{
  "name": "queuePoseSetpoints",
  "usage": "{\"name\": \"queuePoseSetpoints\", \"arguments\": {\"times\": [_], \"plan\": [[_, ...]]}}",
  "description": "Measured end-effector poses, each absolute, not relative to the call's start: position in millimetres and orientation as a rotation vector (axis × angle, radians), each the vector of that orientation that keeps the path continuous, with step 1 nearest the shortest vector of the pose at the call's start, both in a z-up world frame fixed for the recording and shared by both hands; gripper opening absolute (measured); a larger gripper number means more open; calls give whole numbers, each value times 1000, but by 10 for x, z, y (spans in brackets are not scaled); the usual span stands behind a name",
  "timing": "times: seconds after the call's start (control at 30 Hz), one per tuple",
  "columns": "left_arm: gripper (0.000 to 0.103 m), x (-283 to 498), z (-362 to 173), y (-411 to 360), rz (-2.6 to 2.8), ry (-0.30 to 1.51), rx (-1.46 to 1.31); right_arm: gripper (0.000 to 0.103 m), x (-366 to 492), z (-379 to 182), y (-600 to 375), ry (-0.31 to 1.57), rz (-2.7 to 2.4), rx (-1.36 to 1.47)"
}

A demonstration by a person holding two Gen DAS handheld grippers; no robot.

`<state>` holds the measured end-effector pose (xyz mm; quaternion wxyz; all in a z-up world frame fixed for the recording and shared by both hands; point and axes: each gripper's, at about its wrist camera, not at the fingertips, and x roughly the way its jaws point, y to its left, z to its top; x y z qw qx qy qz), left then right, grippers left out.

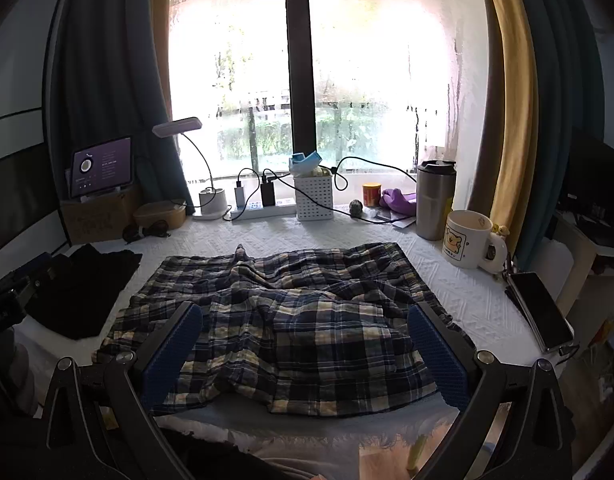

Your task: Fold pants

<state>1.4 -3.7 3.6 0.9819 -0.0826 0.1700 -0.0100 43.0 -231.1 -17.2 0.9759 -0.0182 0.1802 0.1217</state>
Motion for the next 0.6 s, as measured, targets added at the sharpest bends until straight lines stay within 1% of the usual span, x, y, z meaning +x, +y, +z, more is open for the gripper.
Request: {"name": "queuePoseSetpoints", "arguments": {"times": [0.6], "plan": [[96,-2,44,-7,-17,338,-168,103,432,-176,-2321,365,246,-36]]}}
